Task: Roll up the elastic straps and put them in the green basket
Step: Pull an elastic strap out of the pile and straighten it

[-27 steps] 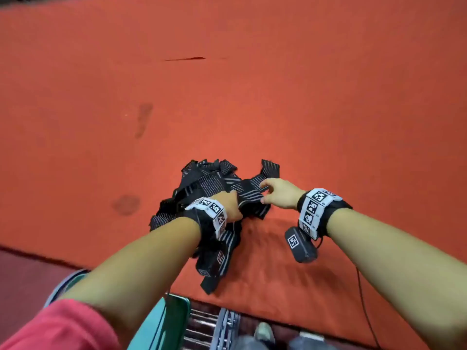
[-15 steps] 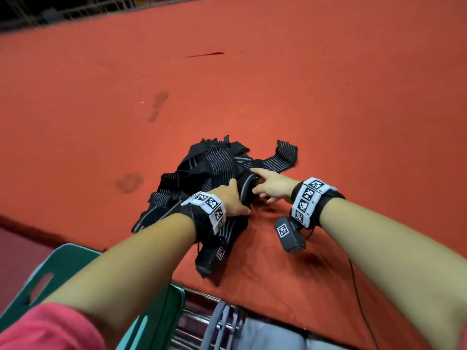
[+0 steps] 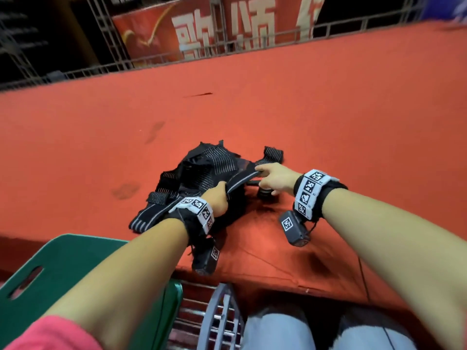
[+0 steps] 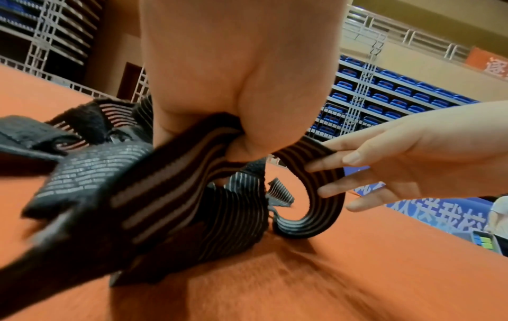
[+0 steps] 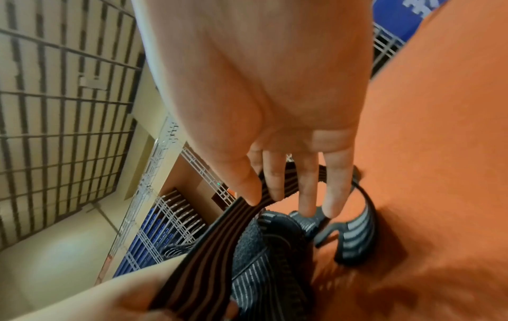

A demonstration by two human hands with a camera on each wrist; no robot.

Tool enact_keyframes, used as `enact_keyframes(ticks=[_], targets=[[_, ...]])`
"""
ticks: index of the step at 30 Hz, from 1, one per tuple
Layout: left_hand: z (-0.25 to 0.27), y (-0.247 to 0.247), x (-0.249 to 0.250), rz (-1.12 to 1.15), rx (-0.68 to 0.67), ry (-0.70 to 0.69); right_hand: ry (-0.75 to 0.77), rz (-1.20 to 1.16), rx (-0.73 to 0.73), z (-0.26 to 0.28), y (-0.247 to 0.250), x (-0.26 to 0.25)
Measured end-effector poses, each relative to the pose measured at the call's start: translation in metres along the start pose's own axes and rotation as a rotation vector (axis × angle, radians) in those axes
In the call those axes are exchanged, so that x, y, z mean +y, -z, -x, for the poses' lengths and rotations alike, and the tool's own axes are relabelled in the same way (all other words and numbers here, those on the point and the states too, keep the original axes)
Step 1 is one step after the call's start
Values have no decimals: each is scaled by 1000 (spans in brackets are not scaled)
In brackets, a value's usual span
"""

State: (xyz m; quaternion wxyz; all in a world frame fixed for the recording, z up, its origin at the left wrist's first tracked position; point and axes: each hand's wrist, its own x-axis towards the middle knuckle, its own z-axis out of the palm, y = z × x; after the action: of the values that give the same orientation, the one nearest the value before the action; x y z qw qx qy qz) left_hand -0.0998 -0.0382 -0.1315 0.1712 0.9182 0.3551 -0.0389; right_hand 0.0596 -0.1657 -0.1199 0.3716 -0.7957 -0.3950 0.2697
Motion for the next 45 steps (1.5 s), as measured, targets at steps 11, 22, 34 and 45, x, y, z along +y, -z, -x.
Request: enact_keyframes(ticks=[11,22,34,45], targets=[[6,2,9,128,-27,-33,30,405,198,8,5,-11],[8,8,-1,267,-30,-42,29,585,187,-5,9,-13],[47,46,-3,225,154,-32,108,482,138,42,24,-36],[77,62,40,221,265,-159,119,418,281,114,75,-33]])
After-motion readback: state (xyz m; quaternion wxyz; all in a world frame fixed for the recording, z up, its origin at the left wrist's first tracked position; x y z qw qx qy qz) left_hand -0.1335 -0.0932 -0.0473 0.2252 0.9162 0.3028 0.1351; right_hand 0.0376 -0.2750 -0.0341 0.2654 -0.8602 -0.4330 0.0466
